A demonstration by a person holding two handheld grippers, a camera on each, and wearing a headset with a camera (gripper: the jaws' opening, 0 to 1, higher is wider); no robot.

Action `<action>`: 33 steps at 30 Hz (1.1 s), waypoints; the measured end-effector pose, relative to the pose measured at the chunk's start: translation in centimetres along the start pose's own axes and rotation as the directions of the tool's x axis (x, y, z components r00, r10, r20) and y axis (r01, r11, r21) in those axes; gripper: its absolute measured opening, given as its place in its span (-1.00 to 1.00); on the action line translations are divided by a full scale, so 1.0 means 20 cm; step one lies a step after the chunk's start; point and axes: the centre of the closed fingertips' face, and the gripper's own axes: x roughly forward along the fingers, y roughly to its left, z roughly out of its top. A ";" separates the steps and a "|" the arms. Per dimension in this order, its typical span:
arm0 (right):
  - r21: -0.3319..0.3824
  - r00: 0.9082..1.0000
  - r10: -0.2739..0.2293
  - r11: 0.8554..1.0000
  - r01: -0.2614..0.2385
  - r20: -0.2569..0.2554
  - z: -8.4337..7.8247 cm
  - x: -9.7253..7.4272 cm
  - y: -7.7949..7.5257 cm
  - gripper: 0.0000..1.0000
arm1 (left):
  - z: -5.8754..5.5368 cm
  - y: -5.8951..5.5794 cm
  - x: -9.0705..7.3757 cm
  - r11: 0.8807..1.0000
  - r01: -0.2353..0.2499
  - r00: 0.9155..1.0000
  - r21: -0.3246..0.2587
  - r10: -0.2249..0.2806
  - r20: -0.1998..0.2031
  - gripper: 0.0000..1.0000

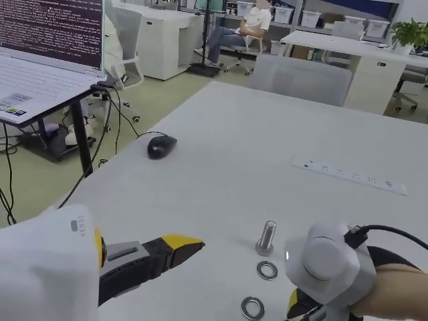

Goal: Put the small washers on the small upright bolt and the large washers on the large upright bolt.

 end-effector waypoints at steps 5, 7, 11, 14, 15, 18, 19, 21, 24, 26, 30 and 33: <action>0.011 1.000 0.002 1.000 -0.002 0.007 0.00 0.00 -0.01 -0.60 | 0.00 0.01 0.02 1.000 0.006 1.000 -0.001 -0.006 -0.007 0.38; 0.017 1.000 0.009 1.000 -0.009 0.009 0.00 0.00 -0.01 -0.60 | -0.01 0.01 0.03 1.000 0.009 1.000 0.002 -0.009 -0.013 0.38; 0.024 1.000 0.017 1.000 -0.017 0.008 0.00 0.00 -0.01 -0.59 | -0.01 0.02 0.05 1.000 0.012 1.000 0.001 -0.012 -0.020 0.38; 0.028 1.000 0.018 0.999 -0.018 0.007 0.00 0.00 0.00 -0.58 | -0.01 0.02 0.06 1.000 0.018 1.000 -0.002 -0.018 -0.018 0.38; 0.024 1.000 0.014 1.000 -0.014 0.005 0.00 0.00 -0.01 -0.60 | -0.01 0.02 0.06 1.000 0.018 1.000 -0.003 -0.018 -0.018 0.38; 0.020 1.000 0.006 1.000 -0.006 0.010 0.00 0.00 -0.02 -0.63 | -0.02 0.02 0.07 1.000 0.021 1.000 -0.007 -0.022 -0.019 0.38; 0.014 1.000 0.006 1.000 -0.006 0.011 0.00 0.00 -0.01 -0.63 | -0.02 0.02 0.07 1.000 0.023 1.000 -0.007 -0.023 -0.020 0.38; 0.008 1.000 0.003 1.000 -0.003 0.009 0.00 0.00 -0.01 -0.63 | -0.02 0.02 0.08 1.000 0.025 0.999 -0.009 -0.025 -0.020 0.38; 0.008 1.000 0.003 1.000 -0.003 0.007 0.00 0.00 -0.01 -0.63 | -0.02 0.02 0.08 1.000 0.023 0.999 -0.012 -0.023 -0.021 0.38; 0.008 1.000 0.003 1.000 -0.003 0.007 0.00 0.00 0.00 -0.63 | -0.02 0.03 0.08 1.000 0.023 1.000 -0.014 -0.023 -0.020 0.38; 0.004 1.000 -0.005 1.000 0.005 0.017 0.00 0.01 -0.01 -0.70 | -0.02 0.03 0.07 1.000 0.019 1.000 -0.015 -0.019 -0.015 0.38; -0.002 1.000 -0.010 1.000 0.010 0.020 0.00 0.01 -0.01 -0.72 | -0.02 0.04 0.07 1.000 0.017 1.000 -0.015 -0.017 -0.014 0.38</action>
